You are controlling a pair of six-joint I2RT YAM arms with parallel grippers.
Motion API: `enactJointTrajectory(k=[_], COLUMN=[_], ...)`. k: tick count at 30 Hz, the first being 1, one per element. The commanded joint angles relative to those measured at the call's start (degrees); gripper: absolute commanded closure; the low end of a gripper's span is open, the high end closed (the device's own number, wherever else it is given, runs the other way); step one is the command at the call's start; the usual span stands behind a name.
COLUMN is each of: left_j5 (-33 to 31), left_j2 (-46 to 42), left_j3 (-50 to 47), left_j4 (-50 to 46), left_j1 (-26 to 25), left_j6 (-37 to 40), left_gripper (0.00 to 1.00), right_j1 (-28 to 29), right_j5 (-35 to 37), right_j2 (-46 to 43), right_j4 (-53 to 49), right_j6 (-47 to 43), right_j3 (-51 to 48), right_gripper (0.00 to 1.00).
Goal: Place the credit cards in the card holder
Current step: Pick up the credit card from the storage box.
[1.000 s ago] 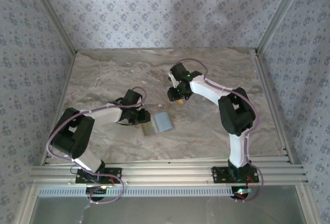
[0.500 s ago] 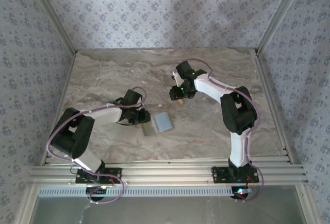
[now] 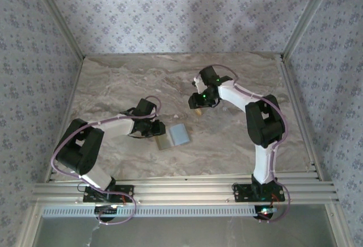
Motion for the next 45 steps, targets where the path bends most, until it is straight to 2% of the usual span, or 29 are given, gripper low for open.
enactJointTrajectory(k=[1, 14, 28, 45], left_j5=[-0.4, -0.5, -0.6, -0.6], left_j2=[2.5, 2.7, 2.7, 2.8], left_j3=[0.1, 0.2, 0.3, 0.3], left_j4=[-0.8, -0.9, -1.1, -1.2], left_j1=[-0.7, -0.7, -0.8, -0.7], left_j6=[0.9, 1.0, 1.0, 1.0], left_gripper=[0.72, 0.72, 0.72, 0.72], right_j1=[-0.7, -1.7, -2.1, -2.1], right_j5=[-2.7, -6.5, -5.9, -4.3], right_j2=[-2.6, -3.2, -3.2, -4.3], right_j4=[0.8, 2.4, 2.1, 1.5], right_j6=[0.5, 0.8, 0.7, 0.1], right_j3=[-1.0, -2.0, -2.1, -2.0], right_gripper=[0.57, 0.65, 0.79, 0.91])
